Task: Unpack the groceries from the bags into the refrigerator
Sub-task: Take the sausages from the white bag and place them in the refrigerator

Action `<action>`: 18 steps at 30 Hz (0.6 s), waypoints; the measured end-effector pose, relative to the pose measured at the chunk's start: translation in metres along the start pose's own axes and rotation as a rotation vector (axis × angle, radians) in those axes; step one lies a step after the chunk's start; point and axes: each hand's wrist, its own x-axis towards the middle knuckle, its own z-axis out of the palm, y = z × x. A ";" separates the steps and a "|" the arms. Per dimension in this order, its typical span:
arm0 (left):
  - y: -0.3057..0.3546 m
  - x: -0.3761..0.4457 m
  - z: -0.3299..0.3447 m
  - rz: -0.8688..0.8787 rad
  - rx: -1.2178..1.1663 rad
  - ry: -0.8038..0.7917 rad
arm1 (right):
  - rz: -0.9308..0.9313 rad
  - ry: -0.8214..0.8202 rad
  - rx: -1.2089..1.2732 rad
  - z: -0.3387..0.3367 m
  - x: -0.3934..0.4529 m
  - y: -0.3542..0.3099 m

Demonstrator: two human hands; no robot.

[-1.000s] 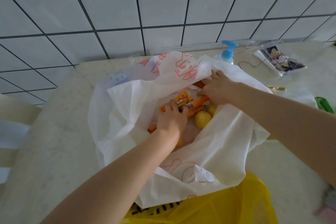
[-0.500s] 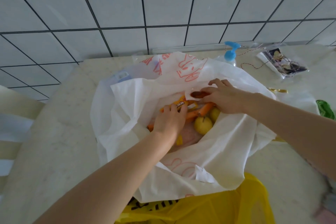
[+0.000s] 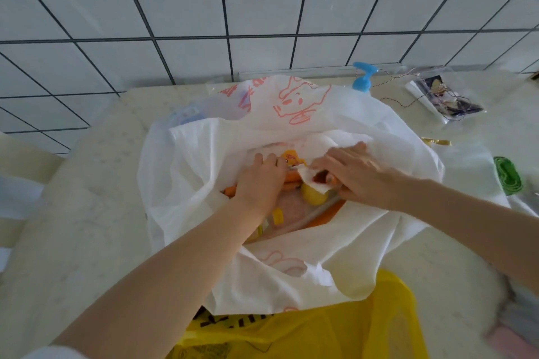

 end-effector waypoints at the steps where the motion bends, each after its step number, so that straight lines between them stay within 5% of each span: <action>1: 0.000 0.000 -0.002 0.004 0.004 -0.001 | -0.045 -0.004 -0.035 0.007 -0.008 -0.003; 18: 0.017 0.002 -0.004 0.020 0.217 0.001 | -0.143 0.257 -0.416 0.068 -0.029 -0.041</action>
